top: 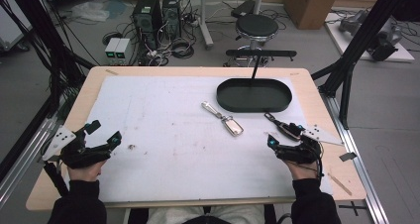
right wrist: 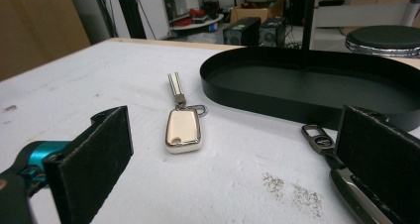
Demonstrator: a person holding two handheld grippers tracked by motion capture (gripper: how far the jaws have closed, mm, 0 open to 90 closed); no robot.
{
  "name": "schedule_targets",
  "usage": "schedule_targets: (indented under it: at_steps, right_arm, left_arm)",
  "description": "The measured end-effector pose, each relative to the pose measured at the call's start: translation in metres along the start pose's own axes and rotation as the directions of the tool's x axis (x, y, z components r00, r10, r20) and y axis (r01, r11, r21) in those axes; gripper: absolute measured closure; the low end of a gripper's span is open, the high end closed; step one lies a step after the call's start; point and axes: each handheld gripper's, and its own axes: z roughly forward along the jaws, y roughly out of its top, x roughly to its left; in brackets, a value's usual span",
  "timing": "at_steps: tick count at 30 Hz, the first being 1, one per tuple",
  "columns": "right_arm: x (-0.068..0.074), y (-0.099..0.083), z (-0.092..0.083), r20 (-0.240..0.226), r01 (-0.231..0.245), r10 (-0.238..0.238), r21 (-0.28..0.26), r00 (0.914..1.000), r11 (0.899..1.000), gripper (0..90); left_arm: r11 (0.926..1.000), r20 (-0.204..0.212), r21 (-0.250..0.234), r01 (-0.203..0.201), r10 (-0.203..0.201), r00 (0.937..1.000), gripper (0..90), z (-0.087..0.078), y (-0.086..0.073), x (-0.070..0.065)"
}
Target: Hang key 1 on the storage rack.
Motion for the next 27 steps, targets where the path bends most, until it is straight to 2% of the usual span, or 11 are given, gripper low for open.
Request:
schedule_targets:
  at_steps: [6, 15, 18, 23, 27]
  right_arm:
    - [0.004, 0.014, 0.009, -0.008, 0.004, -0.004, 0.002, 1.0000, 1.000, 0.9]
    - [0.014, 0.031, 0.031, -0.040, 0.051, -0.049, 0.054, 0.9980, 0.997, 0.9]
    - [0.016, 0.034, 0.039, -0.067, 0.068, -0.062, 0.085, 0.9958, 0.994, 0.9]
    - [0.026, 0.043, 0.052, -0.101, 0.122, -0.109, 0.131, 0.9889, 0.984, 0.9]
    - [0.030, 0.049, 0.062, -0.128, 0.128, -0.109, 0.150, 0.9857, 0.980, 0.9]
  left_arm:
    - [1.0000, 0.003, 0.000, 0.001, -0.001, 1.0000, 7.4, 0.001, 0.000, 0.000]
    - [1.0000, 0.004, 0.003, -0.003, 0.003, 1.0000, 7.4, 0.001, 0.000, 0.000]
    - [1.0000, 0.003, 0.005, -0.005, 0.005, 1.0000, 7.4, 0.001, 0.000, 0.000]
    - [1.0000, 0.005, 0.006, -0.003, 0.003, 1.0000, 7.5, 0.001, 0.000, -0.001]
    - [1.0000, 0.004, 0.007, -0.004, 0.004, 1.0000, 7.4, 0.001, 0.000, 0.000]
